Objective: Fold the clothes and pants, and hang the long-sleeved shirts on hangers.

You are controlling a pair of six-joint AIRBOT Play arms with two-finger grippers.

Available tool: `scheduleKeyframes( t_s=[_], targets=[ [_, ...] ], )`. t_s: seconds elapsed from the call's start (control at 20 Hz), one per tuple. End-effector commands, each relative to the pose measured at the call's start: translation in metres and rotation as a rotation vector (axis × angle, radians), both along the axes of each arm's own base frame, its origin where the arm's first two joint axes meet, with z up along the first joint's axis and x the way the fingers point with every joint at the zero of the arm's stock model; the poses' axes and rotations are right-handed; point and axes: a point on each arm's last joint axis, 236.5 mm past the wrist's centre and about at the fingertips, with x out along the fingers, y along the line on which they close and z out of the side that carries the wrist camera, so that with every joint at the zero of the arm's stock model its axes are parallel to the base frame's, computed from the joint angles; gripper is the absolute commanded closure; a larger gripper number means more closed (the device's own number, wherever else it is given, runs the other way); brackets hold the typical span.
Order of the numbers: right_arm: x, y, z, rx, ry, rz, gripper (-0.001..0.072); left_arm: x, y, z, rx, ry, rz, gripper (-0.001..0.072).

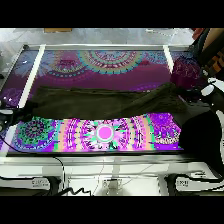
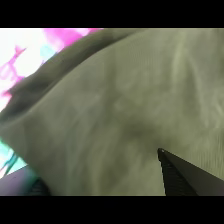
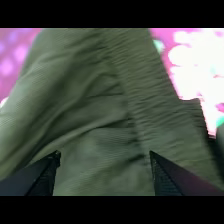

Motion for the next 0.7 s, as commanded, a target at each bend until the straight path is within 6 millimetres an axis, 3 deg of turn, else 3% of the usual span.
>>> scheduleKeyframes(
  t_s=[0.0,0.05,0.15,0.2,0.3,0.35,0.45,0.65],
  targets=[
    [0.007,0.04,0.001,-0.03,-0.013,0.119,0.0094,0.037,-0.011,0.004,0.083,-0.04,-0.077,0.0016],
    [0.007,0.053,0.001,-0.03,-0.013,0.146,0.0095,0.048,-0.013,0.006,0.094,-0.053,-0.085,0.0082],
    [0.007,0.081,0.001,-0.029,-0.011,0.202,0.0096,0.061,-0.01,0.016,0.128,-0.088,-0.079,0.0533],
    [0.007,0.095,0.001,-0.029,-0.013,0.231,0.0096,0.066,-0.005,0.025,0.154,-0.113,-0.064,0.0688],
    [0.011,0.121,0.005,-0.035,-0.038,0.277,0.0109,0.073,0.002,0.05,0.186,-0.162,-0.051,0.0689],
    [0.015,0.134,0.008,-0.04,-0.066,0.297,0.0247,0.075,0.005,0.067,0.214,-0.186,-0.06,0.0689],
    [0.026,0.165,0.021,-0.035,-0.147,0.327,0.0673,0.075,0.005,0.104,0.281,-0.228,-0.095,0.0689],
    [0.04,0.253,0.057,0.008,-0.337,0.399,0.0677,0.052,-0.014,0.182,0.414,-0.269,-0.224,0.0689]
  ],
)
